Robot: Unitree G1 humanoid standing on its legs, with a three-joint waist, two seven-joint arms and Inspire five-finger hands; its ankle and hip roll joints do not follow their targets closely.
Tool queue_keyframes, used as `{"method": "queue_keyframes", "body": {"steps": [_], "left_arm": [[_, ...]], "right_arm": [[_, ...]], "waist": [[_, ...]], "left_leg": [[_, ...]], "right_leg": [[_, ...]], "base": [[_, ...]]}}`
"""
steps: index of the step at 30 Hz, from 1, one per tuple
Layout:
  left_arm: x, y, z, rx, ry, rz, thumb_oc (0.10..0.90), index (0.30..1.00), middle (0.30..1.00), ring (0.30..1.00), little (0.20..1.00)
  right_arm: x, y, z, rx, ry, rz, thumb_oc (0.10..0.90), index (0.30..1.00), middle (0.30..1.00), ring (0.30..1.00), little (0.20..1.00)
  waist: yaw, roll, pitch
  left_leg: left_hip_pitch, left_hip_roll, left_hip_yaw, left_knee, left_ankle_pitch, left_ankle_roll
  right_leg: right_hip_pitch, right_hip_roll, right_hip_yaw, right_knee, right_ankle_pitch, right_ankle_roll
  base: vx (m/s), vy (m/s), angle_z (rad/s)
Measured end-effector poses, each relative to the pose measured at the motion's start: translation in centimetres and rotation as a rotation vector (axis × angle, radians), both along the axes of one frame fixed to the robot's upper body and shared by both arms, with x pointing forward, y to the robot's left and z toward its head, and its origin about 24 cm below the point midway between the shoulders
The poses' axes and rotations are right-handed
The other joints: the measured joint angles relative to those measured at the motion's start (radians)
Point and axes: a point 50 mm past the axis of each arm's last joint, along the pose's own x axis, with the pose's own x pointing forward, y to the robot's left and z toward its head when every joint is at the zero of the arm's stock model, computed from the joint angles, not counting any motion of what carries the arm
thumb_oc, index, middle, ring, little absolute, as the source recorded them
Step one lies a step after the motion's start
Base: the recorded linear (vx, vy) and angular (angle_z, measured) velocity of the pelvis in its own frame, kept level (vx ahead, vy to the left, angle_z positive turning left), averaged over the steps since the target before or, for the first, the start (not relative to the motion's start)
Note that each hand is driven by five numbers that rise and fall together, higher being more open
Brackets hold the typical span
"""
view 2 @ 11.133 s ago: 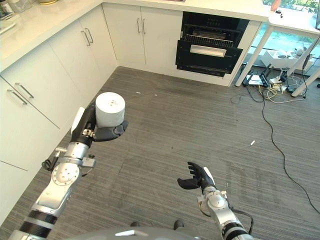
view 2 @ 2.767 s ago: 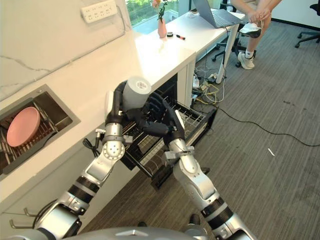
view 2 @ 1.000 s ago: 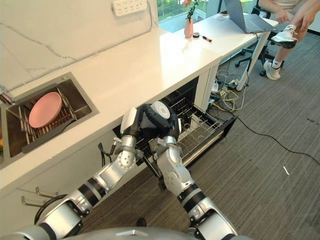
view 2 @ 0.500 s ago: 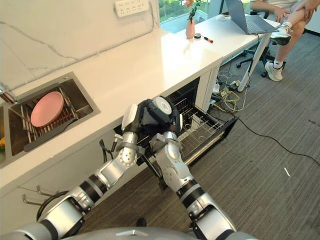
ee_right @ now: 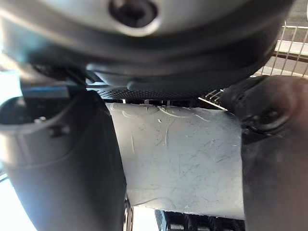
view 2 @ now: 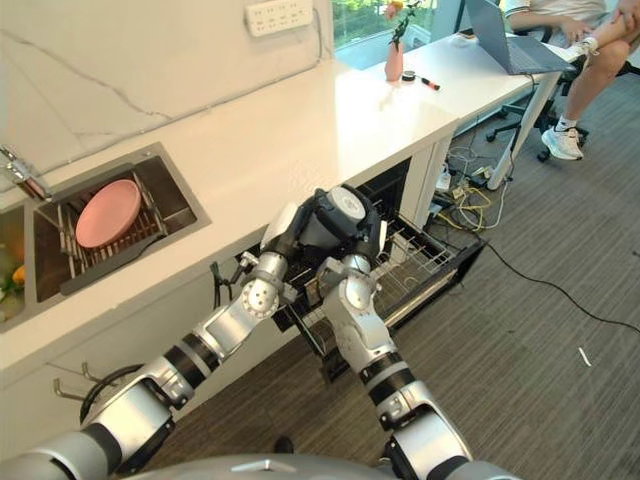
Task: Place the dishes in the dishwasher.
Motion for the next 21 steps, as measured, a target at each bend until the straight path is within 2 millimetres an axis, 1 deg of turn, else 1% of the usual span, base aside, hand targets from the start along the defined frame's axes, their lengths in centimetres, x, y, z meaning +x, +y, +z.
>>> {"method": "queue_keyframes", "body": {"steps": [1,2,3,4,5,6,7,8,9,10,11,12,14,15,16,17,18,19,20,21], "left_arm": [[-0.5,-0.4,0.3,0.002,-0.007,-0.052,0.8,0.9,0.9,0.9,0.9],[-1.6,-0.2,0.8,-0.032,-0.026,-0.113,0.8,0.9,0.9,0.9,0.9],[-1.6,-0.2,0.8,-0.032,-0.026,-0.113,0.8,0.9,0.9,0.9,0.9],[-2.9,0.0,1.1,-0.054,-0.056,-0.157,0.8,0.9,0.9,0.9,0.9],[-2.9,0.0,1.1,-0.054,-0.056,-0.157,0.8,0.9,0.9,0.9,0.9],[-3.2,1.5,0.8,-0.016,-0.058,-0.161,0.8,0.9,0.9,0.9,0.9],[-3.2,1.5,0.8,-0.016,-0.058,-0.161,0.8,0.9,0.9,0.9,0.9],[-3.6,2.6,0.4,0.021,-0.053,-0.163,0.8,0.9,0.9,0.9,0.9],[-3.6,2.6,0.4,0.021,-0.053,-0.163,0.8,0.9,0.9,0.9,0.9],[-4.7,4.3,-0.3,0.101,-0.046,-0.175,0.8,0.9,0.9,0.9,0.9],[-4.7,4.3,-0.3,0.101,-0.046,-0.175,0.8,0.9,0.9,0.9,0.9],[-5.7,6.0,-1.2,0.136,-0.016,-0.178,0.8,0.9,0.9,0.9,0.9],[-8.8,9.1,-2.6,0.066,0.094,-0.152,0.8,0.9,0.9,0.9,0.9],[-9.9,10.2,-3.6,0.017,0.167,-0.108,0.8,0.9,0.9,0.9,0.9],[-10.9,11.1,-5.0,-0.045,0.254,-0.055,0.8,0.9,0.9,0.9,0.9],[-10.9,11.1,-5.0,-0.045,0.254,-0.055,0.8,0.9,0.9,0.9,0.9],[-11.5,11.8,-6.7,-0.085,0.357,-0.007,0.8,0.9,0.9,0.9,0.9],[-12.1,12.5,-8.0,-0.109,0.446,0.023,0.8,0.9,0.9,0.9,0.9],[-13.2,13.4,-9.5,-0.155,0.534,0.076,0.8,0.9,0.9,0.9,0.9],[-14.4,14.3,-10.8,-0.167,0.622,0.105,0.8,0.9,0.9,0.9,0.9]], "right_arm": [[0.5,-1.5,0.0,-0.047,0.006,-0.056,0.4,0.3,0.3,0.3,0.3],[1.0,-5.3,-0.1,-0.145,0.019,-0.17,0.4,0.3,0.3,0.3,0.3],[1.0,-5.3,-0.1,-0.145,0.019,-0.17,0.4,0.3,0.3,0.3,0.3],[1.1,-9.8,0.0,-0.192,0.051,-0.322,0.4,0.3,0.3,0.3,0.3],[1.1,-9.8,0.0,-0.192,0.051,-0.322,0.4,0.3,0.3,0.3,0.3],[0.9,-12.9,0.4,-0.265,0.055,-0.421,0.4,0.3,0.3,0.3,0.3],[0.9,-12.9,0.4,-0.265,0.055,-0.421,0.4,0.3,0.3,0.3,0.3],[0.7,-14.2,0.6,-0.302,0.056,-0.461,0.4,0.3,0.3,0.3,0.3],[0.7,-14.2,0.6,-0.302,0.056,-0.461,0.4,0.3,0.3,0.3,0.3],[0.1,-15.7,0.7,-0.365,0.055,-0.502,0.4,0.3,0.3,0.3,0.3],[0.1,-15.7,0.7,-0.365,0.055,-0.502,0.4,0.3,0.3,0.3,0.3],[0.0,-15.5,0.3,-0.388,0.059,-0.477,0.4,0.3,0.3,0.3,0.3],[-1.1,-15.1,-1.8,-0.442,0.114,-0.395,0.4,0.3,0.3,0.3,0.3],[-1.5,-15.1,-2.8,-0.446,0.156,-0.381,0.4,0.3,0.3,0.3,0.3],[-1.9,-15.2,-3.6,-0.45,0.193,-0.356,0.4,0.3,0.3,0.3,0.3],[-1.9,-15.2,-3.6,-0.45,0.193,-0.356,0.4,0.3,0.3,0.3,0.3],[-2.1,-15.2,-4.3,-0.451,0.226,-0.329,0.4,0.3,0.3,0.3,0.3],[-2.1,-14.7,-4.8,-0.445,0.246,-0.289,0.4,0.3,0.3,0.3,0.3],[-2.0,-13.6,-5.3,-0.449,0.254,-0.216,0.4,0.3,0.3,0.3,0.3],[-1.9,-13.0,-5.7,-0.466,0.259,-0.138,0.4,0.3,0.3,0.3,0.3]], "waist": [[0.013,0.0,0.0],[0.049,0.0,0.0],[0.049,0.0,0.0],[0.066,0.0,0.002],[0.066,0.0,0.002],[0.092,0.001,0.002],[0.092,0.001,0.002],[0.095,0.001,0.002],[0.095,0.001,0.002],[0.094,-0.003,0.004],[0.094,-0.003,0.004],[0.096,-0.008,0.007],[0.096,-0.03,0.019],[0.099,-0.035,0.023],[0.104,-0.037,0.023],[0.104,-0.037,0.023],[0.111,-0.037,0.026],[0.127,-0.039,0.027],[0.13,-0.046,0.031],[0.143,-0.055,0.034]], "left_leg": [[-0.005,-0.001,-0.01,0.0,0.003,-0.001],[-0.016,-0.003,-0.029,0.0,0.006,-0.001],[-0.016,-0.003,-0.029,0.0,0.006,-0.001],[-0.018,-0.009,-0.06,0.0,0.01,-0.002],[-0.018,-0.009,-0.06,0.0,0.01,-0.002],[-0.022,-0.016,-0.068,0.0,0.015,-0.002],[-0.022,-0.016,-0.068,0.0,0.015,-0.002],[-0.022,-0.016,-0.075,0.0,0.016,-0.004],[-0.022,-0.016,-0.075,0.0,0.016,-0.004],[-0.021,-0.016,-0.087,0.0,0.016,-0.004],[-0.021,-0.016,-0.087,0.0,0.016,-0.004],[-0.021,-0.017,-0.086,0.0,0.016,-0.004],[-0.013,-0.02,-0.085,-0.001,0.015,-0.005],[-0.016,-0.023,-0.087,-0.001,0.015,-0.005],[-0.021,-0.026,-0.089,-0.006,0.014,-0.005],[-0.021,-0.026,-0.089,-0.006,0.014,-0.005],[-0.019,-0.026,-0.093,-0.001,0.013,-0.005],[-0.028,-0.027,-0.097,-0.007,0.014,-0.005],[-0.029,-0.028,-0.1,-0.007,0.013,-0.006],[-0.037,-0.031,-0.118,-0.007,0.012,-0.007]], "right_leg": [[0.002,0.0,-0.005,0.0,-0.001,0.0],[0.008,0.001,-0.019,0.0,-0.005,0.002],[0.008,0.001,-0.019,0.0,-0.005,0.002],[0.021,-0.003,-0.026,0.0,-0.016,0.005],[0.021,-0.003,-0.026,0.0,-0.016,0.005],[0.027,-0.001,-0.033,0.0,-0.019,0.01],[0.027,-0.001,-0.033,0.0,-0.019,0.01],[0.031,0.0,-0.044,0.0,-0.022,0.011],[0.031,0.0,-0.044,0.0,-0.022,0.011],[0.04,0.001,-0.059,0.0,-0.026,0.01],[0.04,0.001,-0.059,0.0,-0.026,0.01],[0.04,0.0,-0.057,0.0,-0.026,0.011],[0.05,-0.003,-0.063,0.0,-0.032,0.013],[0.056,-0.004,-0.07,0.0,-0.034,0.015],[0.056,-0.005,-0.077,0.0,-0.037,0.017],[0.056,-0.005,-0.077,0.0,-0.037,0.017],[0.056,-0.006,-0.082,0.0,-0.037,0.017],[0.056,-0.006,-0.086,0.0,-0.037,0.017],[0.058,-0.007,-0.091,0.0,-0.038,0.017],[0.062,-0.006,-0.107,-0.001,-0.041,0.021]], "base": [[-0.01,-0.021,0.41],[-0.02,-0.008,0.3],[-0.03,-0.02,0.57],[-0.01,-0.026,0.39],[0.01,-0.051,0.5],[0.02,-0.025,0.1],[0.01,-0.03,0.18],[0.0,-0.005,0.08],[0.0,-0.01,0.26],[0.0,-0.005,0.18],[0.0,-0.004,0.16],[0.0,0.0,0.0],[-0.01,0.006,0.05],[-0.02,0.011,0.17],[-0.01,0.005,0.15],[-0.02,0.005,0.15],[-0.02,0.002,0.12],[0.03,-0.04,0.16],[0.04,-0.046,0.24],[0.04,-0.051,0.36]]}}
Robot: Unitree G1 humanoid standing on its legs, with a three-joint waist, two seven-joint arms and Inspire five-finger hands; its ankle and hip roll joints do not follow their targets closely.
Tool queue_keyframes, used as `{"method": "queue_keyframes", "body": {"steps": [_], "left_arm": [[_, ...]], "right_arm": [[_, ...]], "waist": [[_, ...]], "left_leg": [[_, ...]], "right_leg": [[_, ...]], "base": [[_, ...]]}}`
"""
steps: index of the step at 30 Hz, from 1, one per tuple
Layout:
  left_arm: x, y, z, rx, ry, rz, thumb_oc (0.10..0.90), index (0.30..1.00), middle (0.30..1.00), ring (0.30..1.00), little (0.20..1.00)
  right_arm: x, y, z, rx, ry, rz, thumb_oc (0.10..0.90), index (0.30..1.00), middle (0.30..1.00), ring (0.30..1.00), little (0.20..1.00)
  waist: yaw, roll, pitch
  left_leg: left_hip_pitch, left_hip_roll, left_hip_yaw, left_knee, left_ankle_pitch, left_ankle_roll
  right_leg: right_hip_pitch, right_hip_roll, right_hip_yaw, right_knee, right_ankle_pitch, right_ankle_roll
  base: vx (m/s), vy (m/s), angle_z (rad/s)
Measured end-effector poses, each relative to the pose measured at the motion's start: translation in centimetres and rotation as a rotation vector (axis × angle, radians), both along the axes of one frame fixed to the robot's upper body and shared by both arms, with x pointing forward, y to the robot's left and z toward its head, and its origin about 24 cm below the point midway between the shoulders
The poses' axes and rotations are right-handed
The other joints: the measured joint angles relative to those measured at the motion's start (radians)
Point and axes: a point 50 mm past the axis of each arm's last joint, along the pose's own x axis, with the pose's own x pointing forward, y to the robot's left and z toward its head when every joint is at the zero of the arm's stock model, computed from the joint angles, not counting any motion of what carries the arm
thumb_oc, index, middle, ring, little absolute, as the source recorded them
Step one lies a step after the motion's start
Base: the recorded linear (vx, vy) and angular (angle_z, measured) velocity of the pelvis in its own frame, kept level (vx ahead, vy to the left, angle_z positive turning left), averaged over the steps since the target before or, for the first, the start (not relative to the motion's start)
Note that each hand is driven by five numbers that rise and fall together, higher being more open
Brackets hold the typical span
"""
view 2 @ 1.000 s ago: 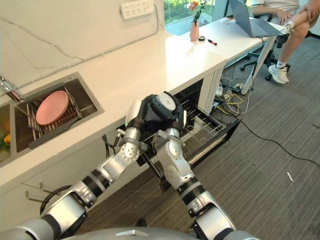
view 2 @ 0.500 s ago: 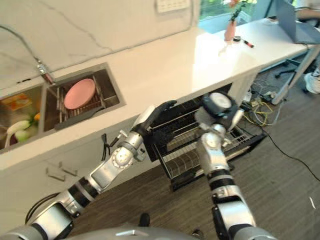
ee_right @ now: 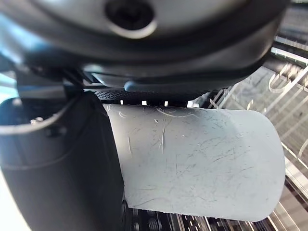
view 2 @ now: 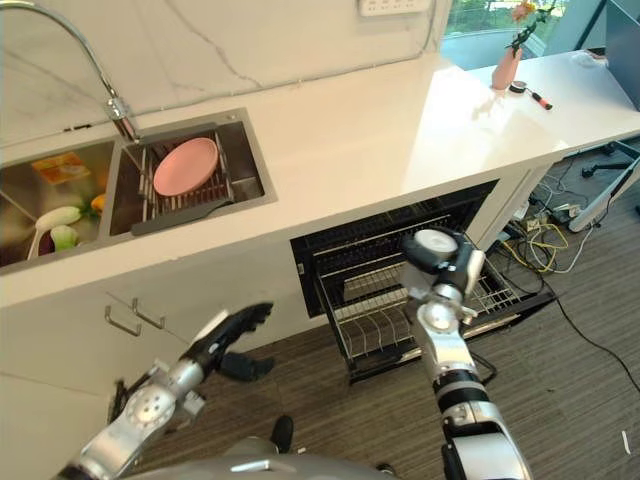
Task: Place the dishes in the dishwasher.
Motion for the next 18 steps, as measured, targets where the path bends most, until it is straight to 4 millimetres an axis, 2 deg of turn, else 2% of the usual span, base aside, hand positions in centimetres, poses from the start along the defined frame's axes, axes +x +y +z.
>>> {"method": "queue_keyframes", "body": {"steps": [3,4,7,8,9,10,13,16,18], "left_arm": [[-1.5,1.3,-1.2,0.039,0.1,0.001,0.8,0.9,0.9,0.9,0.9],[-2.3,2.0,-2.0,0.054,0.137,0.022,0.8,0.9,0.9,0.9,0.9],[-3.1,3.7,-3.3,0.155,0.194,0.052,0.8,0.9,0.9,0.9,0.9],[-4.0,4.5,-4.1,0.209,0.232,0.058,0.8,0.9,0.9,0.9,0.9],[-3.7,4.9,-4.4,0.232,0.228,0.074,0.8,0.9,0.9,0.9,0.9],[-4.5,5.9,-5.4,0.282,0.283,0.131,0.8,0.9,0.9,0.9,0.9],[-6.3,7.3,-7.2,0.382,0.382,0.186,0.8,0.9,0.9,0.9,0.9],[-9.5,8.3,-8.8,0.424,0.517,0.279,0.8,0.9,0.9,0.9,0.9],[-10.4,8.4,-9.1,0.435,0.552,0.296,0.8,0.9,0.9,0.9,0.9]], "right_arm": [[-0.2,-0.1,-1.0,-0.007,0.056,0.047,0.4,0.3,0.3,0.3,0.3],[-0.2,-0.1,-1.1,-0.03,0.065,0.075,0.4,0.3,0.3,0.3,0.3],[-0.4,-0.5,-1.8,-0.046,0.108,0.1,0.4,0.3,0.3,0.3,0.3],[-0.5,-0.6,-2.1,-0.055,0.124,0.106,0.4,0.3,0.3,0.3,0.3],[-0.6,-1.1,-2.4,-0.076,0.149,0.103,0.4,0.3,0.3,0.3,0.3],[-0.9,-1.7,-3.2,-0.094,0.203,0.094,0.4,0.3,0.3,0.3,0.3],[-1.5,-2.5,-4.8,-0.138,0.314,0.073,0.4,0.3,0.3,0.3,0.3],[-2.8,-3.5,-6.6,-0.147,0.43,0.062,0.4,0.3,0.3,0.3,0.3],[-3.4,-3.9,-7.2,-0.153,0.479,0.061,0.4,0.3,0.3,0.3,0.3]], "waist": [[0.031,-0.026,0.0],[0.057,-0.031,0.001],[0.064,-0.038,0.0],[0.073,-0.038,0.0],[0.068,-0.041,0.0],[0.087,-0.047,0.003],[0.109,-0.051,0.006],[0.114,-0.064,0.021],[0.118,-0.071,0.031]], "left_leg": [[-0.008,-0.005,-0.028,0.0,0.0,0.001],[-0.017,-0.011,-0.043,0.001,0.006,0.002],[-0.037,-0.023,-0.085,0.006,0.017,0.002],[-0.056,-0.033,-0.085,0.006,0.027,0.004],[-0.064,-0.035,-0.086,0.006,0.029,0.005],[-0.078,-0.04,-0.103,0.006,0.035,0.005],[-0.103,-0.042,-0.114,0.001,0.034,0.003],[-0.124,-0.053,-0.114,0.0,0.038,0.006],[-0.139,-0.056,-0.117,0.002,0.042,0.007]], "right_leg": [[0.01,-0.002,-0.019,0.001,-0.009,0.003],[0.008,-0.002,-0.033,0.001,-0.01,0.004],[0.01,-0.01,-0.073,0.001,-0.014,0.01],[0.01,-0.008,-0.085,0.001,-0.015,0.012],[0.009,-0.013,-0.1,0.0,-0.022,0.019],[0.007,-0.013,-0.112,0.001,-0.022,0.02],[-0.005,-0.016,-0.119,0.001,-0.027,0.022],[-0.016,-0.018,-0.136,0.001,-0.026,0.023],[-0.03,-0.021,-0.139,0.001,-0.025,0.023]], "base": [[-0.03,-0.012,0.38],[-0.02,-0.004,0.38],[-0.03,-0.01,0.49],[-0.04,-0.004,0.52],[-0.04,0.002,0.63],[-0.06,0.014,0.52],[-0.03,0.011,0.23],[-0.03,0.0,0.16],[-0.01,0.0,0.15]]}}
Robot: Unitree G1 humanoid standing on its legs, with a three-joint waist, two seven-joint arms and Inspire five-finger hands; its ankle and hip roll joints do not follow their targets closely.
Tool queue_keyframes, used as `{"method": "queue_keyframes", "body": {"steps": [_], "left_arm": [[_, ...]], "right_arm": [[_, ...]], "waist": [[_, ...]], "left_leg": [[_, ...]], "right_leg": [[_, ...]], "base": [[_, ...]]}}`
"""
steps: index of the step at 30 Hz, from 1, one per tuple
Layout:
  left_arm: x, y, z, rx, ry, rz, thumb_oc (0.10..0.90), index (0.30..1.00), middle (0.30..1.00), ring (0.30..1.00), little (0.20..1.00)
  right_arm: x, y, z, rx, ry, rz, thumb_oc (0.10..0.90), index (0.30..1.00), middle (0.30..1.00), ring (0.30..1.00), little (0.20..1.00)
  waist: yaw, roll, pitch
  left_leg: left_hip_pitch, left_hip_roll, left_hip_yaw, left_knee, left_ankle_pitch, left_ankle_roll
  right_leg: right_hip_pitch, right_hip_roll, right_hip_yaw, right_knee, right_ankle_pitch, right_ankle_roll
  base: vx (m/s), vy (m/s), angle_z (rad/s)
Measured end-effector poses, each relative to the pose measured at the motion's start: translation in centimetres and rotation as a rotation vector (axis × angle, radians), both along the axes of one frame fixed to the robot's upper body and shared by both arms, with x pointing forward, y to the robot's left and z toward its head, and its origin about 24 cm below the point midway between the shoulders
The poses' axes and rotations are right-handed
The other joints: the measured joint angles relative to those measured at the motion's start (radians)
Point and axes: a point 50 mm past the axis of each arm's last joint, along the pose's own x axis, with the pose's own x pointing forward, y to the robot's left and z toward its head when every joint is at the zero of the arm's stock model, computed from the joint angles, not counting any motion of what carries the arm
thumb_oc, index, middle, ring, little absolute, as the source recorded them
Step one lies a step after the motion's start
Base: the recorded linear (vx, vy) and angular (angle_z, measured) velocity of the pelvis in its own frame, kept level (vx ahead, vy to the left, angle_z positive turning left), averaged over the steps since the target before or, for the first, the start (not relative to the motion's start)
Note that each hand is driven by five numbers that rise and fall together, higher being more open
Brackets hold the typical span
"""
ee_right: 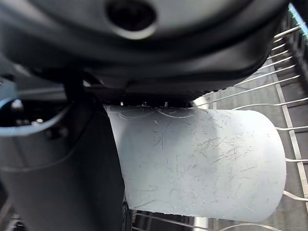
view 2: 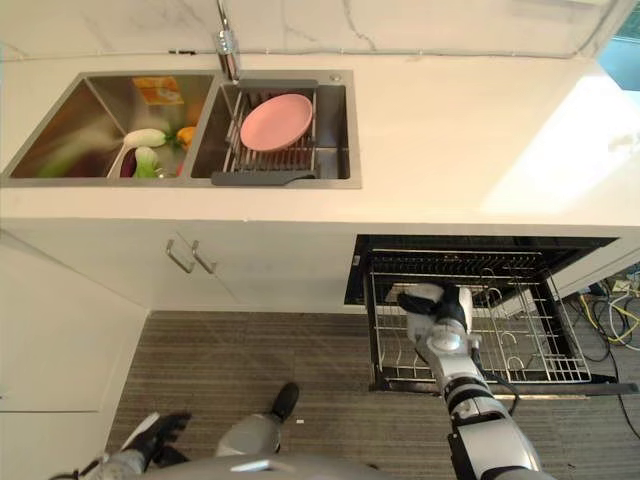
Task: Place the dishes in the dishwasher.
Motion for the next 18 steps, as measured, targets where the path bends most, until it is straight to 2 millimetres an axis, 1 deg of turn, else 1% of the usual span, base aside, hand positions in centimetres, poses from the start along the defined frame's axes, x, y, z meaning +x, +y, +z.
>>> {"method": "queue_keyframes", "body": {"steps": [2,4,6,7,8,9,10,11,12,14,18], "left_arm": [[-1.4,-0.3,-0.8,0.015,0.043,0.058,0.8,0.9,0.9,0.9,0.9],[-1.7,-0.8,-1.1,0.017,0.052,0.064,0.8,0.9,0.9,0.9,0.9],[-2.0,-1.1,-1.4,0.015,0.061,0.071,0.8,0.9,0.9,0.9,0.9],[-2.3,-1.3,-1.5,0.021,0.07,0.092,0.8,0.9,0.9,0.9,0.9],[-2.4,-1.3,-1.7,0.029,0.075,0.12,0.8,0.9,0.9,0.9,0.9],[-2.5,-1.4,-1.9,0.037,0.083,0.144,0.8,0.9,0.9,0.9,0.9],[-2.5,-1.5,-2.0,0.043,0.094,0.162,0.8,0.9,0.9,0.9,0.9],[-2.5,-1.6,-2.1,0.044,0.1,0.165,0.8,0.9,0.9,0.9,0.9],[-2.1,-1.9,-2.1,0.042,0.091,0.166,0.8,0.9,0.9,0.9,0.9],[-1.2,-2.2,-2.1,0.037,0.062,0.163,0.8,0.9,0.9,0.9,0.9],[0.0,-3.0,-2.2,0.019,0.033,0.178,0.8,0.9,0.9,0.9,0.9]], "right_arm": [[-1.4,-1.1,-1.2,-0.029,0.092,-0.012,0.4,0.3,0.3,0.3,0.3],[-2.4,-1.5,-2.1,-0.025,0.16,-0.035,0.4,0.3,0.3,0.3,0.3],[-2.5,-1.3,-2.3,-0.009,0.16,-0.048,0.4,0.3,0.3,0.3,0.3],[-2.4,-0.7,-2.4,0.01,0.152,-0.05,0.4,0.3,0.3,0.3,0.3],[-2.3,0.3,-2.7,0.034,0.148,-0.04,0.4,0.3,0.3,0.3,0.3],[-2.2,0.8,-2.8,0.048,0.138,-0.042,0.588,0.582,0.582,0.582,0.582],[-1.9,1.5,-2.8,0.066,0.122,-0.046,0.8,0.9,0.9,0.9,0.9],[-1.8,2.0,-2.9,0.095,0.125,-0.037,0.8,0.9,0.9,0.9,0.9],[-1.7,3.0,-3.2,0.129,0.131,-0.023,0.8,0.9,0.9,0.9,0.9],[-1.8,3.1,-3.2,0.149,0.134,-0.041,0.8,0.9,0.9,0.9,0.9],[-0.6,3.5,-2.3,0.143,0.104,-0.001,0.8,0.9,0.9,0.9,0.9]], "waist": [[-0.001,0.008,0.012],[0.0,0.015,0.017],[-0.003,0.027,0.026],[-0.008,0.03,0.025],[-0.012,0.031,0.025],[-0.017,0.03,0.025],[-0.025,0.028,0.024],[-0.03,0.027,0.023],[-0.035,0.023,0.022],[-0.035,0.019,0.019],[-0.058,0.017,0.018]], "left_leg": [[-0.01,-0.011,-0.015,0.004,0.01,0.003],[-0.01,-0.015,-0.018,0.004,0.011,0.006],[-0.012,-0.015,-0.017,0.004,0.011,0.006],[-0.015,-0.015,-0.015,0.004,0.007,0.001],[-0.012,-0.014,-0.008,-0.001,-0.004,-0.007],[-0.012,-0.01,0.012,-0.001,-0.007,-0.005],[-0.012,-0.006,0.029,-0.001,-0.008,-0.001],[-0.013,-0.004,0.038,-0.001,-0.007,-0.001],[-0.011,-0.007,0.04,0.004,0.001,0.009],[-0.007,-0.012,0.038,0.005,0.003,0.012],[0.011,-0.018,0.04,0.005,0.005,0.015]], "right_leg": [[0.002,-0.004,-0.022,0.0,0.001,0.002],[0.003,-0.007,-0.024,0.0,0.001,0.002],[0.001,-0.009,-0.023,0.0,0.001,0.002],[0.002,-0.012,-0.021,0.0,0.001,0.002],[0.003,-0.016,-0.018,0.0,0.001,0.002],[0.004,-0.016,-0.016,0.0,0.0,0.003],[0.005,-0.015,-0.016,0.0,0.0,0.003],[0.004,-0.016,-0.016,0.0,0.0,0.003],[0.005,-0.018,-0.015,0.0,0.0,0.003],[0.008,-0.02,-0.016,0.0,0.0,0.003],[0.026,-0.024,-0.014,0.0,0.0,0.003]], "base": [[0.0,0.005,0.3],[0.0,0.014,0.15],[0.03,0.014,0.02],[0.04,0.011,-0.06],[0.03,0.008,-0.08],[0.01,0.01,-0.06],[0.01,0.011,-0.04],[0.01,0.016,-0.03],[0.0,0.0,0.0],[0.0,0.009,0.02],[0.0,0.015,0.05]]}}
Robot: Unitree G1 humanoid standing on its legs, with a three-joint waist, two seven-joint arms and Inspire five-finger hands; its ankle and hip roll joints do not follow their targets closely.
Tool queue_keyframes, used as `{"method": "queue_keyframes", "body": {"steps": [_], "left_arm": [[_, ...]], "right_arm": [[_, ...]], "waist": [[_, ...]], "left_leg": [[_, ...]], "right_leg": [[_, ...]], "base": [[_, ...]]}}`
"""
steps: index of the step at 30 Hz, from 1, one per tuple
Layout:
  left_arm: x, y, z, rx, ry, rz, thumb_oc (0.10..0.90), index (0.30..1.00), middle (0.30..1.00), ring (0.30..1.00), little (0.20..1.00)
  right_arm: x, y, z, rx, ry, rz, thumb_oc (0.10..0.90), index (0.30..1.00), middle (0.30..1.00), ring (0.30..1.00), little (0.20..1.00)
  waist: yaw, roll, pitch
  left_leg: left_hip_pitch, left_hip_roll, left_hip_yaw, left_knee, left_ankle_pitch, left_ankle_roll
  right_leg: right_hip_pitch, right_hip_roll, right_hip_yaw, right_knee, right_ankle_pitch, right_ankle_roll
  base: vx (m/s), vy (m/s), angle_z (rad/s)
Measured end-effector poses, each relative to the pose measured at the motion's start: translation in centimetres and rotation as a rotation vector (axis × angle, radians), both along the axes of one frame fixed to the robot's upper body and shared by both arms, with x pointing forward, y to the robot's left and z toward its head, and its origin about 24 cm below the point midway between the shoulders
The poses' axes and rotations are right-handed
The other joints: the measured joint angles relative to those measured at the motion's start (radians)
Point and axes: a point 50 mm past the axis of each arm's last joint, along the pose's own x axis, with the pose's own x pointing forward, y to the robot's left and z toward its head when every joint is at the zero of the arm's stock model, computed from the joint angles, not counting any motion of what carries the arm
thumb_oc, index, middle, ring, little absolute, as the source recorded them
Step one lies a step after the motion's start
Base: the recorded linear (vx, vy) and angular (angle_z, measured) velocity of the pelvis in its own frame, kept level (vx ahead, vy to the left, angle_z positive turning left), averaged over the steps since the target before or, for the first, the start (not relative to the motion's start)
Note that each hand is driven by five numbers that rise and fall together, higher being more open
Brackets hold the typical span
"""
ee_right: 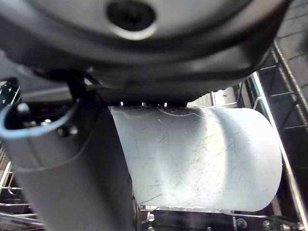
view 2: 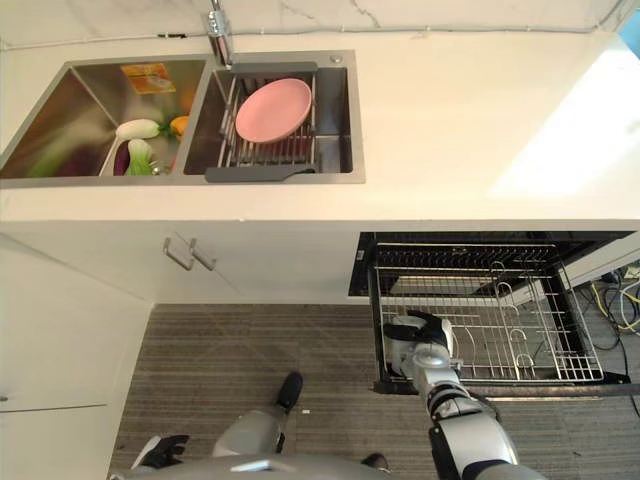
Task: Place the dishes in the dishwasher.
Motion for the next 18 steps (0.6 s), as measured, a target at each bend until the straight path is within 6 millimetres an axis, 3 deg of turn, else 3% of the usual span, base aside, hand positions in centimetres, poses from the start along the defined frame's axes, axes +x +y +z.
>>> {"method": "queue_keyframes", "body": {"steps": [4,7,10,14,18], "left_arm": [[0.5,-0.5,-0.1,-0.028,-0.023,0.071,0.8,0.9,0.9,0.9,0.9],[-0.1,-0.5,-0.2,-0.031,-0.004,0.117,0.8,0.9,0.9,0.9,0.9],[-0.5,-0.3,-0.4,-0.033,0.023,0.172,0.8,0.9,0.9,0.9,0.9],[-1.3,-0.3,-0.5,-0.035,0.046,0.19,0.8,0.9,0.9,0.9,0.9],[-2.1,-0.3,-0.6,-0.049,0.052,0.25,0.8,0.9,0.9,0.9,0.9]], "right_arm": [[2.4,1.0,3.3,0.005,-0.196,0.106,0.8,0.9,0.9,0.9,0.9],[1.8,0.9,6.9,-0.073,-0.39,0.257,0.8,0.9,0.9,0.9,0.9],[0.7,-0.4,9.5,-0.149,-0.503,0.284,0.8,0.9,0.9,0.9,0.9],[-0.4,-1.7,10.6,-0.194,-0.559,0.233,0.8,0.9,0.9,0.9,0.9],[-1.6,-1.3,10.5,-0.203,-0.563,0.26,0.8,0.9,0.9,0.9,0.9]], "waist": [[-0.021,-0.005,-0.004],[-0.035,-0.012,-0.01],[-0.06,-0.029,-0.023],[-0.11,-0.042,-0.04],[-0.147,-0.036,-0.052]], "left_leg": [[0.01,0.007,0.014,-0.001,-0.007,-0.007],[0.013,0.01,0.036,-0.001,-0.017,-0.013],[0.026,0.009,0.042,-0.001,-0.014,-0.006],[0.048,0.012,0.065,0.0,-0.015,-0.006],[0.081,0.046,0.164,0.0,-0.032,-0.011]], "right_leg": [[0.005,-0.001,0.016,0.0,0.0,0.0],[0.011,-0.004,0.019,0.0,0.0,0.0],[0.018,-0.007,0.024,0.0,0.0,0.0],[0.027,-0.009,0.046,0.0,0.0,0.0],[-0.001,-0.002,0.156,0.0,-0.001,0.003]], "base": [[0.01,0.0,-0.1],[0.0,-0.012,-0.02],[-0.01,-0.022,-0.04],[0.01,-0.031,-0.17],[-0.06,-0.043,-0.79]]}}
